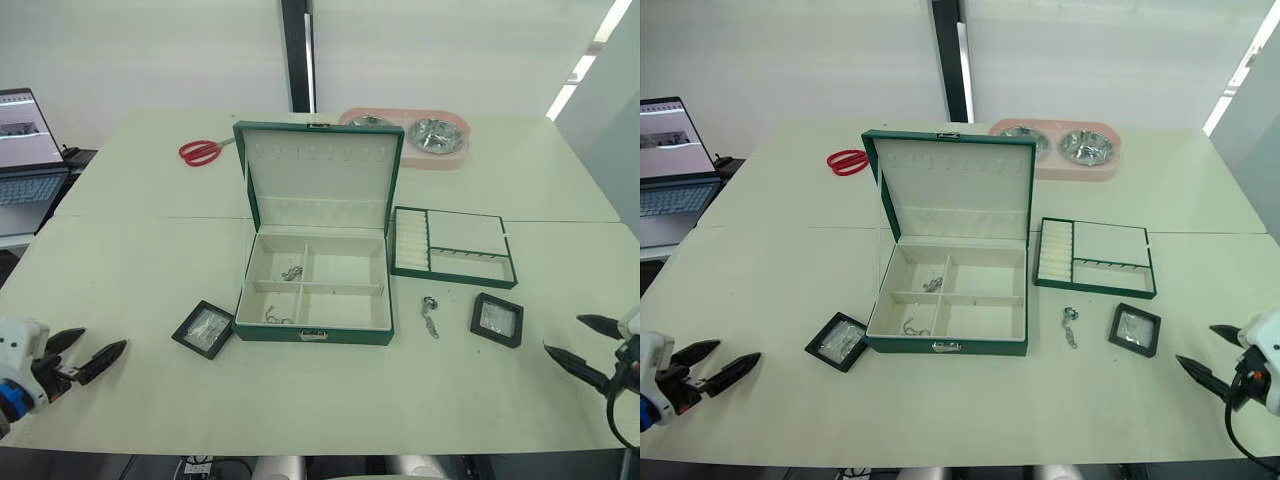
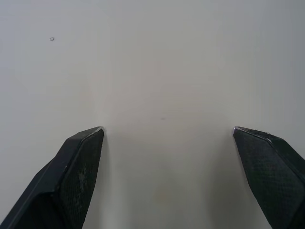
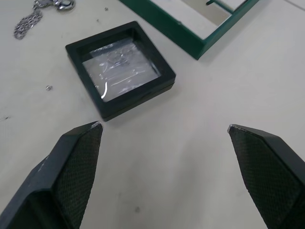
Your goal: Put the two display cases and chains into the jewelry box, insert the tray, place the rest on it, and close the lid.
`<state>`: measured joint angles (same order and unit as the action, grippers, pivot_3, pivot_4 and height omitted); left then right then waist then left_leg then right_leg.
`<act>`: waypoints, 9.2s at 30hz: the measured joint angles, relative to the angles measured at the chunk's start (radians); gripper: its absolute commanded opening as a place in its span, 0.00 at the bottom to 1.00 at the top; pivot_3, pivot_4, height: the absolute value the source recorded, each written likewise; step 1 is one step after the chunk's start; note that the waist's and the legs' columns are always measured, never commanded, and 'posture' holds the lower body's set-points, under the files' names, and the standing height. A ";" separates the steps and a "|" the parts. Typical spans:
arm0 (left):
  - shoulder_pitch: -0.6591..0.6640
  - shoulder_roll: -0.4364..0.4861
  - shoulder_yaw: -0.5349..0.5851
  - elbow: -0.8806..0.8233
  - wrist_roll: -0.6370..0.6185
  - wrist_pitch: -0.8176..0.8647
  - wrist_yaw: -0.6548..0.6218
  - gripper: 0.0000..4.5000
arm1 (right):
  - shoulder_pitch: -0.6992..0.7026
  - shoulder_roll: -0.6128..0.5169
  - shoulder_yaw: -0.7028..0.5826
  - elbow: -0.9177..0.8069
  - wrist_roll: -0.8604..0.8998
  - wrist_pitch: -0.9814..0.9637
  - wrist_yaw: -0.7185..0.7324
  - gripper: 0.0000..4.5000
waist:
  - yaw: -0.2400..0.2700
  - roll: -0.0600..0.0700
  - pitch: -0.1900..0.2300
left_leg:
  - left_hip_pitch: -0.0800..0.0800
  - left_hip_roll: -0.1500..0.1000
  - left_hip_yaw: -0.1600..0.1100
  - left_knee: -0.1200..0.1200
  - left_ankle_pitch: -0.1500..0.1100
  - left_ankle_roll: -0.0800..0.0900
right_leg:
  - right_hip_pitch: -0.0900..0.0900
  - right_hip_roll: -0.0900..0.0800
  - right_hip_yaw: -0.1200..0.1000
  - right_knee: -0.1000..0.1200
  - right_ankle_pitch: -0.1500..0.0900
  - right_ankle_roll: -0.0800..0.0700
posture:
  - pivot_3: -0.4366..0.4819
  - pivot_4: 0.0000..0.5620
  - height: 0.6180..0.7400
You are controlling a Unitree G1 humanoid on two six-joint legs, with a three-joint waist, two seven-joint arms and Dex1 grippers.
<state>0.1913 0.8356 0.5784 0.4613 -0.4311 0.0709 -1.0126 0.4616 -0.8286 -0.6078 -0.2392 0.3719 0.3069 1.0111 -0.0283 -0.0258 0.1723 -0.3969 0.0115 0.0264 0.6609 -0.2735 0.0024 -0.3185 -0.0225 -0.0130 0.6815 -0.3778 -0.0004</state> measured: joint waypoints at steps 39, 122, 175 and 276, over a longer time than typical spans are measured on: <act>-0.163 0.261 -0.321 -0.383 0.077 -0.160 -0.522 0.87 | -0.986 -0.076 0.673 -0.264 0.352 0.358 0.164 1.00 | -0.003 0.002 0.001 | -0.003 0.000 0.001 0.001 0.000 0.000 | -0.004 0.000 0.000 0.001 0.000 0.000 | 0.48 0.27 1.00; -1.019 -0.068 -0.992 -0.627 0.187 0.415 -0.156 0.01 | -0.740 -0.099 0.553 -0.411 0.288 0.440 -0.151 1.00 | 0.009 -0.001 0.001 | -0.018 0.000 0.001 0.012 0.004 -0.005 | -0.019 0.003 0.003 0.015 0.000 0.000 | 0.48 0.27 1.00; -1.015 -0.250 -0.806 -0.592 0.303 0.458 -0.126 0.94 | -0.736 -0.058 0.547 -0.423 0.257 0.434 -0.242 1.00 | 0.024 -0.001 0.001 | -0.021 0.000 -0.001 0.017 0.004 -0.005 | -0.019 0.003 0.002 0.016 0.000 0.000 | 0.48 0.27 1.00; -0.034 0.044 -0.150 -0.394 -0.062 -0.017 -0.239 0.97 | -0.078 -0.178 -0.024 0.017 -0.077 -0.165 0.251 1.00 | 0.023 0.001 -0.001 | -0.017 0.000 0.000 0.016 0.001 0.000 | -0.016 0.002 0.001 0.016 0.000 0.000 | 0.48 0.27 1.00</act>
<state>0.1571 0.8800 0.4289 0.0668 -0.4934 0.0540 -1.2515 0.3836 -1.0061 -0.6321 -0.2223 0.2954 0.1416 1.2626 -0.0054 -0.0249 0.1716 -0.4136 0.0116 0.0262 0.6768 -0.2728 0.0025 -0.3343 -0.0202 -0.0119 0.6976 -0.3778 -0.0005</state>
